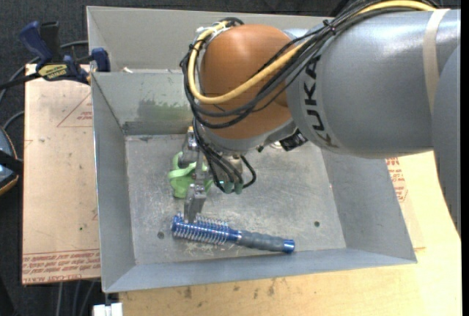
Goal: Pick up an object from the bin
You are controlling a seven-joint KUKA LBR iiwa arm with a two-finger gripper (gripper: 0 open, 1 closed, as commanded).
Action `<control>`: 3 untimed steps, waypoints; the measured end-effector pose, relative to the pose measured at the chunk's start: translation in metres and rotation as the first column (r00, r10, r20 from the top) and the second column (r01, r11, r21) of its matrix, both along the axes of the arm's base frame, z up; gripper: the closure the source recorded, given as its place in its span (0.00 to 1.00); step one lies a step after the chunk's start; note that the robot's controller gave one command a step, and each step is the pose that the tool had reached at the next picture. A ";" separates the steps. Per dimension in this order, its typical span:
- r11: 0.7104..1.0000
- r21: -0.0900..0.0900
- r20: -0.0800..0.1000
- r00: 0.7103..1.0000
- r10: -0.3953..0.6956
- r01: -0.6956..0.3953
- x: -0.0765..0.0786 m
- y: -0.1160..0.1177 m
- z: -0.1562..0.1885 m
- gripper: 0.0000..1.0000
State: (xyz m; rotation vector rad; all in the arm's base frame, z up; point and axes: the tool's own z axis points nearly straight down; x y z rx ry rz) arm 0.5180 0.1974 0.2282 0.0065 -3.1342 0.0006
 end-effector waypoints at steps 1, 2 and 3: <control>0.970 0.001 0.003 0.970 0.242 -0.242 0.025 -0.019 -0.137 0.00; 0.880 0.007 0.016 0.880 0.474 -0.474 0.045 -0.054 -0.153 0.00; 0.881 0.003 0.022 0.881 0.473 -0.473 0.047 -0.055 -0.151 1.00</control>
Offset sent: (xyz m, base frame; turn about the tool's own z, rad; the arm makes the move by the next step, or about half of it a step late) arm 0.0263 -0.0185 -0.1334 -0.2451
